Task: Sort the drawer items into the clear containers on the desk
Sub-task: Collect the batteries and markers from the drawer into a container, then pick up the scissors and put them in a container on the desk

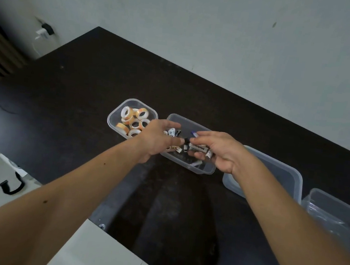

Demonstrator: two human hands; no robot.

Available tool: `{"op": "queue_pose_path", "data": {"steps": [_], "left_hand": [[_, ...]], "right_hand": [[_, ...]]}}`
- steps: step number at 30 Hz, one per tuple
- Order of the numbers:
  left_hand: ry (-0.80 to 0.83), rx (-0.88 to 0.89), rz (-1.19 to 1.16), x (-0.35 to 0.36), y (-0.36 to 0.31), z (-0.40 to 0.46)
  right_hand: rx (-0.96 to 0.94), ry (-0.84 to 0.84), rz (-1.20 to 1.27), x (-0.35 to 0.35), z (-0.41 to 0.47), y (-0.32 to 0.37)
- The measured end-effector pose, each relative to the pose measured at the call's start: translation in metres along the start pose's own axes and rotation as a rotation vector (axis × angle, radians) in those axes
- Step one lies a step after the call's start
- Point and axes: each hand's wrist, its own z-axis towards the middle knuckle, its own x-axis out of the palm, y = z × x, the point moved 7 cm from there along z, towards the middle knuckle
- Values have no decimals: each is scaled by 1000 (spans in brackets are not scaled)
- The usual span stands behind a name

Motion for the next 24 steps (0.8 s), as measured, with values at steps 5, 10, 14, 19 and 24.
{"op": "queue_pose_path", "data": {"steps": [5, 10, 14, 19, 24], "left_hand": [[-8, 29, -24, -1, 2, -4], [-47, 82, -57, -5, -1, -6], [-53, 100, -87, -6, -2, -11], [-38, 127, -130, -4, -1, -22], [-25, 185, -196, -2, -7, -44]], "right_hand": [[-81, 34, -33, -4, -3, -4], [-130, 47, -80, -4, -8, -5], [-202, 11, -75, -7, -13, 0], [-280, 1, -83, -15, -25, 1], [-345, 30, -114, -21, -61, -8]]}}
